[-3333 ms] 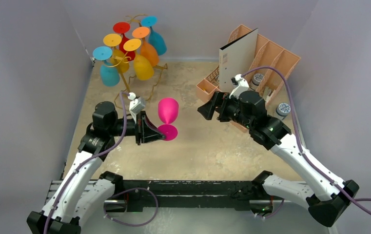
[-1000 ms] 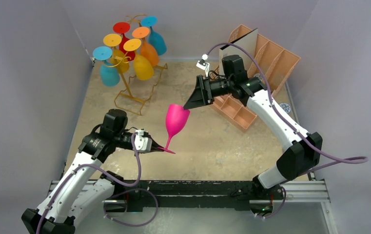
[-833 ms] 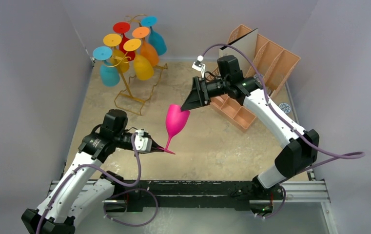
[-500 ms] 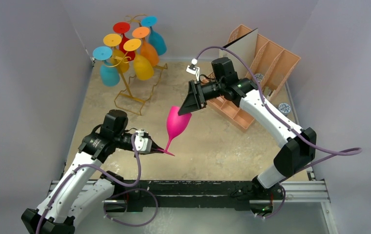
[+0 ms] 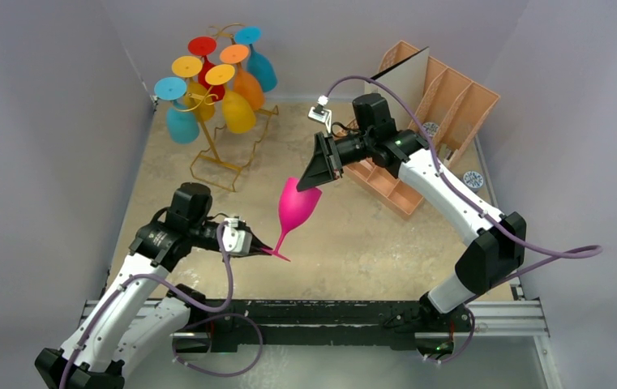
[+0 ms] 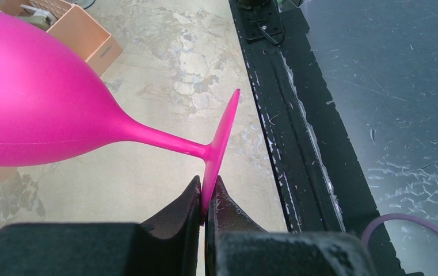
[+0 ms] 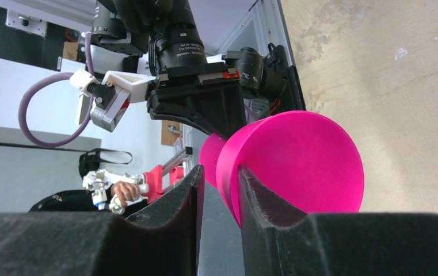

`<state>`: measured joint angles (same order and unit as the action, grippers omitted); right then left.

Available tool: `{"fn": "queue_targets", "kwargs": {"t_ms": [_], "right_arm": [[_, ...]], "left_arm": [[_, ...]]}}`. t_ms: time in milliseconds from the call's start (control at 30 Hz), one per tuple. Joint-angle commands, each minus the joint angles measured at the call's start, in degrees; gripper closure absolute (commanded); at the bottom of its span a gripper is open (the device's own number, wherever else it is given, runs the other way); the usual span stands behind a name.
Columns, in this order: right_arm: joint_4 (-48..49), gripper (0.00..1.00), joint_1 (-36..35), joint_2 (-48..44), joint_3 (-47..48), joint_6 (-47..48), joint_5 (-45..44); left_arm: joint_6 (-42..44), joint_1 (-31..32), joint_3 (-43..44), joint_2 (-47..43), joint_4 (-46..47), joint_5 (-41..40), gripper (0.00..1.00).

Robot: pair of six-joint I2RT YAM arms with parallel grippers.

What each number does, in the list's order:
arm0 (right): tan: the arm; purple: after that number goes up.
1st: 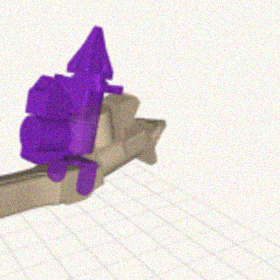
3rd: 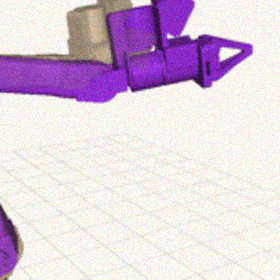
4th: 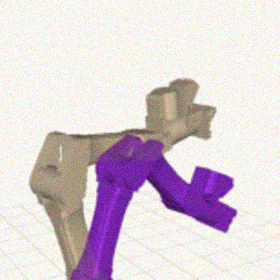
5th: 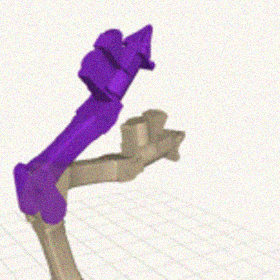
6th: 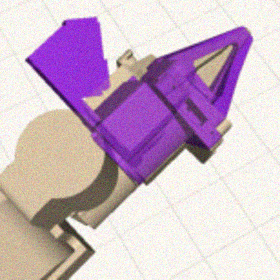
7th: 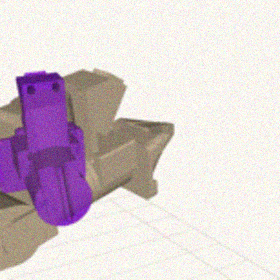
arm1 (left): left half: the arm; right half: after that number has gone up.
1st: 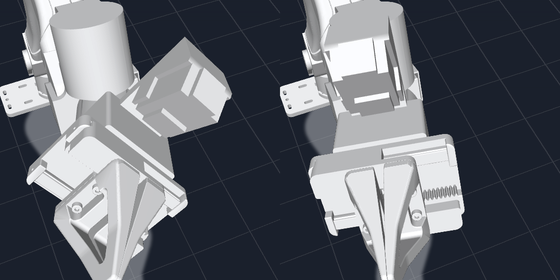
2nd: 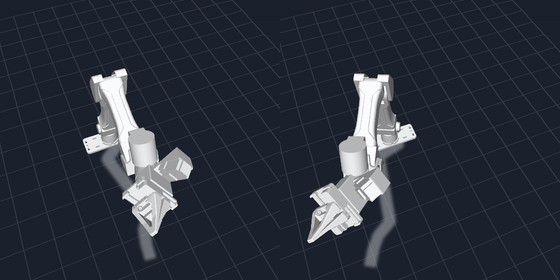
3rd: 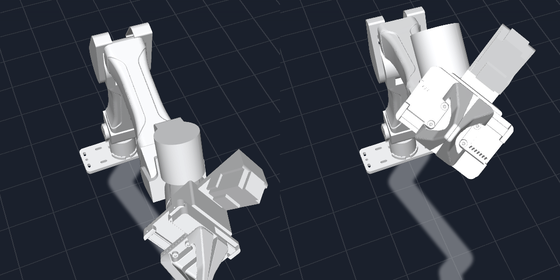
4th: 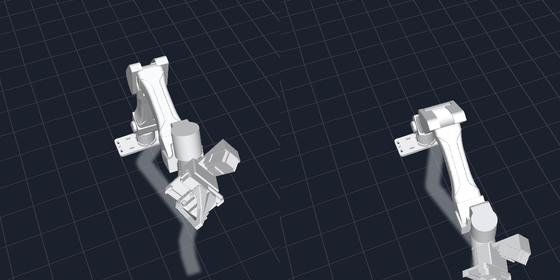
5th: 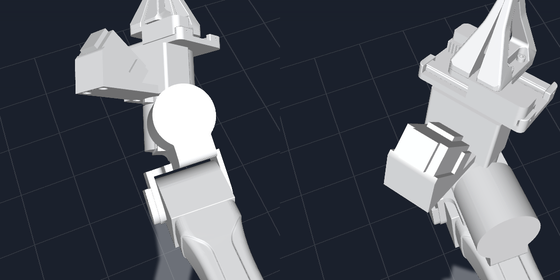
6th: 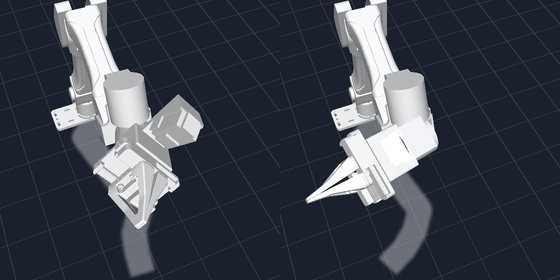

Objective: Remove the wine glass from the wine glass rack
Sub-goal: Place the wine glass at the center of the board.

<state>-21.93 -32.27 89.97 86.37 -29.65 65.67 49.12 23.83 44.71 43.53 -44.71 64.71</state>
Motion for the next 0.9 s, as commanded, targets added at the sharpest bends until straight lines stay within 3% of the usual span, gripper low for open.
{"fn": "queue_targets", "kwargs": {"t_ms": [0, 333, 433, 767, 867], "right_arm": [[0.7, 0.74, -1.2, -0.5, -0.2, -1.1, 5.4], [0.7, 0.98, -1.4, -1.0, -1.1, -0.9, 5.6], [0.6, 1.0, -1.4, -1.2, -1.3, -0.9, 5.5], [-1.1, 1.0, -1.4, -2.3, -2.1, -0.5, 1.3], [-8.3, 1.0, -1.4, -2.4, -0.5, 3.8, -4.2]], "left_arm": [[1.0, 0.1, 2.0, 0.0, -0.4, 0.1, 1.0], [1.0, 0.1, 2.0, 0.1, -0.6, -0.2, 1.0], [1.0, 0.1, 2.0, 0.0, -0.6, -0.4, 1.0], [1.5, 0.1, 1.9, -0.8, -2.6, -0.9, 0.59], [0.8, 0.1, 1.9, -1.1, -2.8, -1.3, 0.44]]}}
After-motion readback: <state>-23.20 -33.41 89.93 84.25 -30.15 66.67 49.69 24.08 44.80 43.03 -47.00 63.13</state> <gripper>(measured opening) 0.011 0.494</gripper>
